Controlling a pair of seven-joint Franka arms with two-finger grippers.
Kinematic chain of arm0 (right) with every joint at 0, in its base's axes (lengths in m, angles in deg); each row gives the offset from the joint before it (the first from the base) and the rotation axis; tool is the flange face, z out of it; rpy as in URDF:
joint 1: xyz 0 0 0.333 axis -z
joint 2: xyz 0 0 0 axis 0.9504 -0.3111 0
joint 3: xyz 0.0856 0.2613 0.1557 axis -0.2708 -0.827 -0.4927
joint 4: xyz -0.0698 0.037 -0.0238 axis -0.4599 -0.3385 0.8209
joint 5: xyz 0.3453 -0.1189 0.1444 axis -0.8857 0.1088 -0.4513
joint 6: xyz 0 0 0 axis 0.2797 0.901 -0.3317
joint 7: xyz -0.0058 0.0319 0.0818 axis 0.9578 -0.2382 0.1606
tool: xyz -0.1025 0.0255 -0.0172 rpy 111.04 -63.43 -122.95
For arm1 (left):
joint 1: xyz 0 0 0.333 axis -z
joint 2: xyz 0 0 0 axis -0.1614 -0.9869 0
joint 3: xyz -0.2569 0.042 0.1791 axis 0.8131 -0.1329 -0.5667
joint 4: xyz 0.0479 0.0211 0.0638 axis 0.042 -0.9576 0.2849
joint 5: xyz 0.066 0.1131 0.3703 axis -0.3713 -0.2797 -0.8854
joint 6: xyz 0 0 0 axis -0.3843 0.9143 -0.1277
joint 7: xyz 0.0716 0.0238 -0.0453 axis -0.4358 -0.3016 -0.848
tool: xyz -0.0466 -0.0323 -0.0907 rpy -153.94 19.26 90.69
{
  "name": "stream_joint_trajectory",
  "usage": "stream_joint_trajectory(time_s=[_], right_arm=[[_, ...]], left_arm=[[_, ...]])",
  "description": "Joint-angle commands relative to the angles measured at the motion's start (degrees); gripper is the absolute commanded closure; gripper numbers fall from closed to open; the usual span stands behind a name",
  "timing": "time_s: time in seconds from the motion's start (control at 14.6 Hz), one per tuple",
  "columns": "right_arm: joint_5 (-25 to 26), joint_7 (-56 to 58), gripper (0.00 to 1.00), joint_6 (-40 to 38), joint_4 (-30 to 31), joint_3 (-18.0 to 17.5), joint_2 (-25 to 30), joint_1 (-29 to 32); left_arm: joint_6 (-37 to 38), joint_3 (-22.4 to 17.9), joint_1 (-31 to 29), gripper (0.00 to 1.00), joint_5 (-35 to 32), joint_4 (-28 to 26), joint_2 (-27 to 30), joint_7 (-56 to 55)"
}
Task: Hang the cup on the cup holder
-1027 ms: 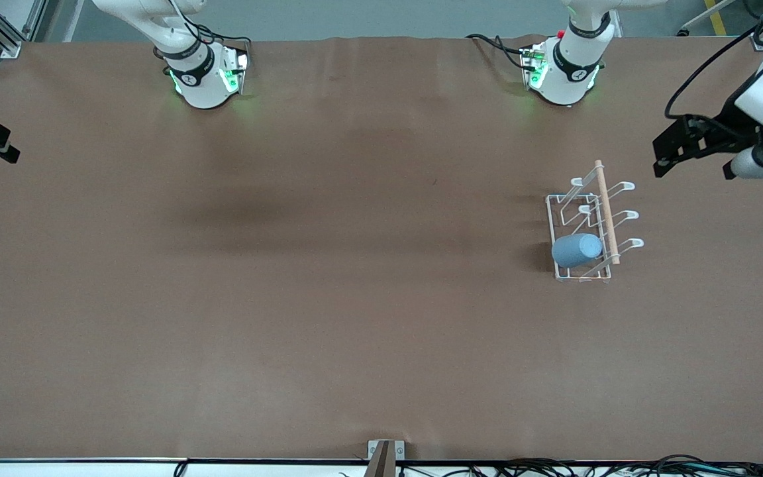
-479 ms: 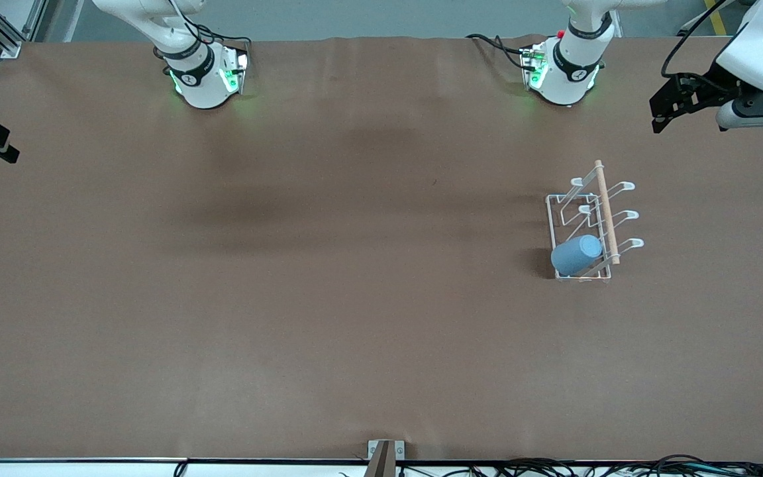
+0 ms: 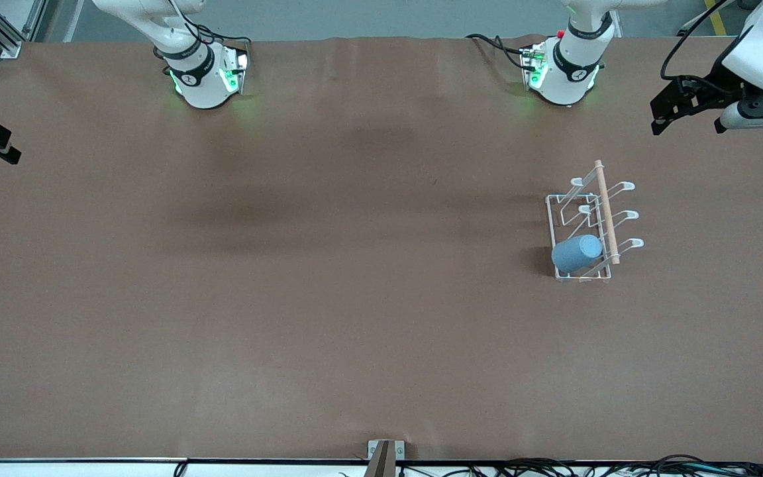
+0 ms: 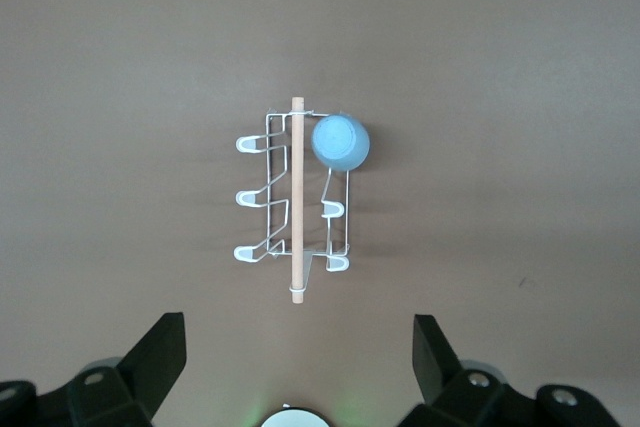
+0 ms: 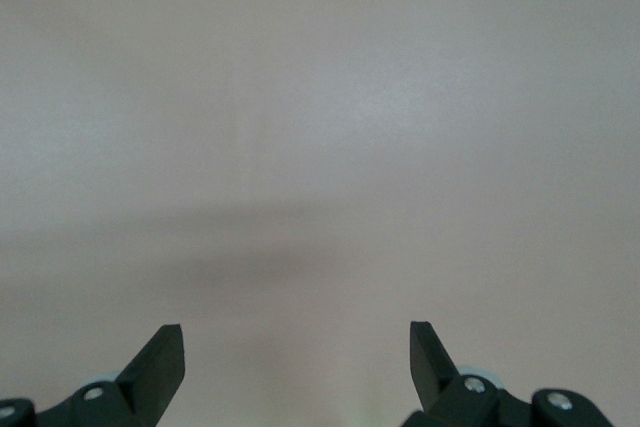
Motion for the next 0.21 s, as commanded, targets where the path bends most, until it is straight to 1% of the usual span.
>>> stream_joint_trajectory(time_s=[0.0, 0.14], right_arm=[[-0.69, -0.75, 0.01, -0.22, -0.21, 0.01, -0.1, 0.21], [-0.69, -0.75, 0.01, -0.14, -0.21, 0.01, -0.1, 0.21]], left_arm=[[0.13, -0.07, 0.34, 0.0, 0.3, 2.56, -1.57, 0.22], [0.22, -0.07, 0.34, 0.0, 0.21, 3.17, -2.18, 0.13]])
